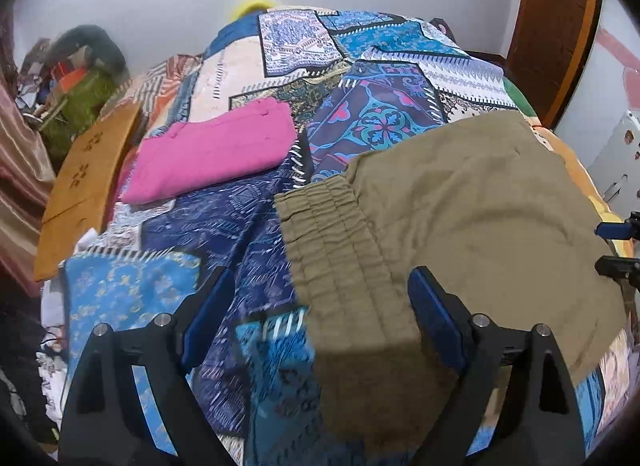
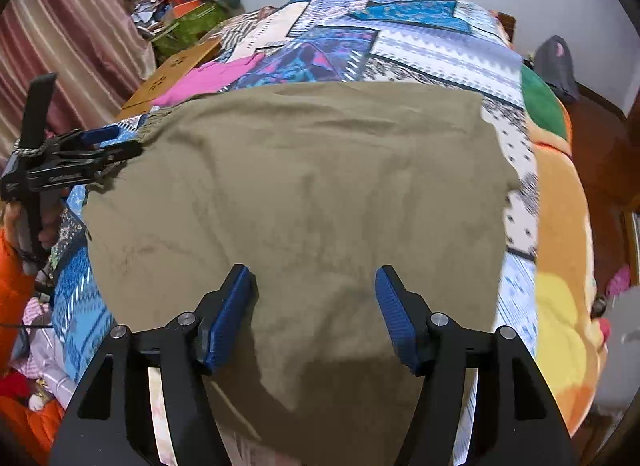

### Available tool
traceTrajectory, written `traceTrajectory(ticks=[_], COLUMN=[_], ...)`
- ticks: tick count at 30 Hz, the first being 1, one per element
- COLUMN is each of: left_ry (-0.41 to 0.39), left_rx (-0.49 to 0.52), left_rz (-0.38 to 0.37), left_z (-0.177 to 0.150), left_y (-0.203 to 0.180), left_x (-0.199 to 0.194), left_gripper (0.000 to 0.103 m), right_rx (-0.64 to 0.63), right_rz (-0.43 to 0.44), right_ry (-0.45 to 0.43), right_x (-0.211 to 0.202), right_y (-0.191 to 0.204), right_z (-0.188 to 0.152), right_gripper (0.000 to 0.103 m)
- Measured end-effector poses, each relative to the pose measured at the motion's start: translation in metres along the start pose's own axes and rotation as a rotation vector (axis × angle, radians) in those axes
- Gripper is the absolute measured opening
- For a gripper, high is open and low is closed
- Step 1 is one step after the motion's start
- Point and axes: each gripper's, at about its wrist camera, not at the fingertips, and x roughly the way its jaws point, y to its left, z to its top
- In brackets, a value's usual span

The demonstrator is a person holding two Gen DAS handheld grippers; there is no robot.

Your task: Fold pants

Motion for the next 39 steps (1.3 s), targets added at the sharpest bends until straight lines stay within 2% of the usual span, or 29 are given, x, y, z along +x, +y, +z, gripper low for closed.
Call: traceTrajectory(ticks=[2, 5, 10, 12, 15, 20, 24, 32, 36, 39], left_ry=[-0.026, -0.042, -0.070, -0.077, -0.097, -0.070, -0.010, 0.116, 0.111, 0.096], left_rx=[0.009, -0.009, -0.075, -0.092, -0.122, -0.123, -0.156, -0.284, -0.297, -0.334], left_rz=[0.037, 0.032, -0.046, -0.071, -0.106, -0.165, -0.227, -0.345, -0.363, -0.438], left_z=[-0.005, -0.010, -0.020, -0.024, -0.035, -0.048, -0.059, -0.075, -0.075, -0.071], left_y=[0.001, 0.006, 0.012, 0.007, -0.005, -0.026, -0.034, -0.031, -0.033, -0.031], left_x=[-0.016, -0.033, -0.066, -0.073, -0.082, -0.080, -0.068, -0.037, -0.032, -0.029], left_gripper=[0.090, 0.090, 0.091, 0.099, 0.100, 0.100, 0.100, 0.100, 0.100, 0.100], right_rx=[-0.004, -0.008, -0.031, -0.039, -0.048, -0.070, -0.077, -0.075, -0.090, -0.098], right_rz=[-0.020, -0.050, -0.101, -0.095, -0.071, -0.017, 0.010, 0.032, 0.018, 0.026], right_ry=[0.003, 0.014, -0.046, -0.088, -0.147, -0.215, -0.236, -0.196, -0.133, -0.132], right_x=[-0.004, -0.013, -0.035, -0.043, -0.053, -0.056, -0.045, -0.011, 0.008, 0.012], right_y=[-0.001, -0.004, 0.002, 0.009, 0.020, 0.044, 0.058, 0.068, 0.067, 0.065], right_z=[-0.005, -0.011, -0.010, -0.004, 0.004, 0.012, 0.018, 0.020, 0.013, 0.006], right_gripper=[0.061, 0.061, 0.062, 0.062, 0.062, 0.062, 0.062, 0.062, 0.062, 0.062])
